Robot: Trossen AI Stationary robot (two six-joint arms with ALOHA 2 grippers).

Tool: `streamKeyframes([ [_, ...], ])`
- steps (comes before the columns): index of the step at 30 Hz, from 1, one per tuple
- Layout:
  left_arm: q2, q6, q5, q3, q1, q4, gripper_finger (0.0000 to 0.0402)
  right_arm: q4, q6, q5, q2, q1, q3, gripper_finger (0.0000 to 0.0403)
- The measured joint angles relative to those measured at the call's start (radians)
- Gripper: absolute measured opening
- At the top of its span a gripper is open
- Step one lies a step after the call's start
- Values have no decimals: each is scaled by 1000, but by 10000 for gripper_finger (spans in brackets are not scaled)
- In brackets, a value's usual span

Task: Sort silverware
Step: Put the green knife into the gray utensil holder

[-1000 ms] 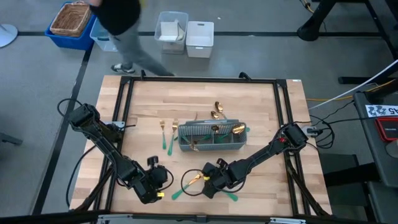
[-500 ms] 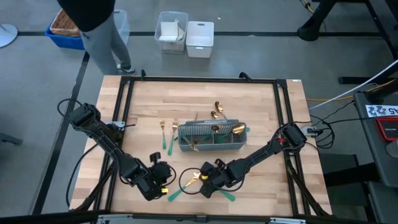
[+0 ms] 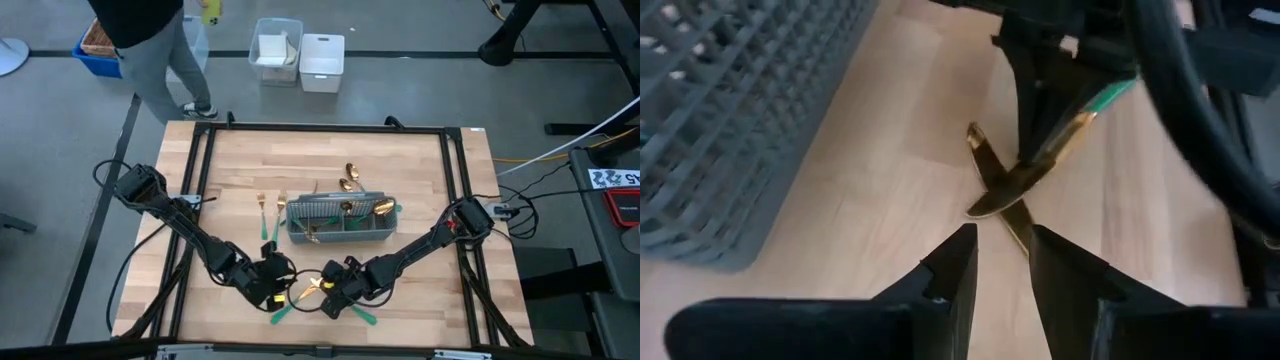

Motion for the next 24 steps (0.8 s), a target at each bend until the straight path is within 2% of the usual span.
streamKeyframes([
  [7,0,98,45,-5,25,34,85,-55,-9,-10,-81,2,1,8],
  [15,4,216,55,-5,72,182,85,-175,-3,-154,-164,16,2,8],
  [21,56,231,191,-5,124,257,85,-221,59,-314,-177,72,3,8],
  [24,101,266,263,-4,146,329,85,-216,74,-353,-177,104,3,8],
])
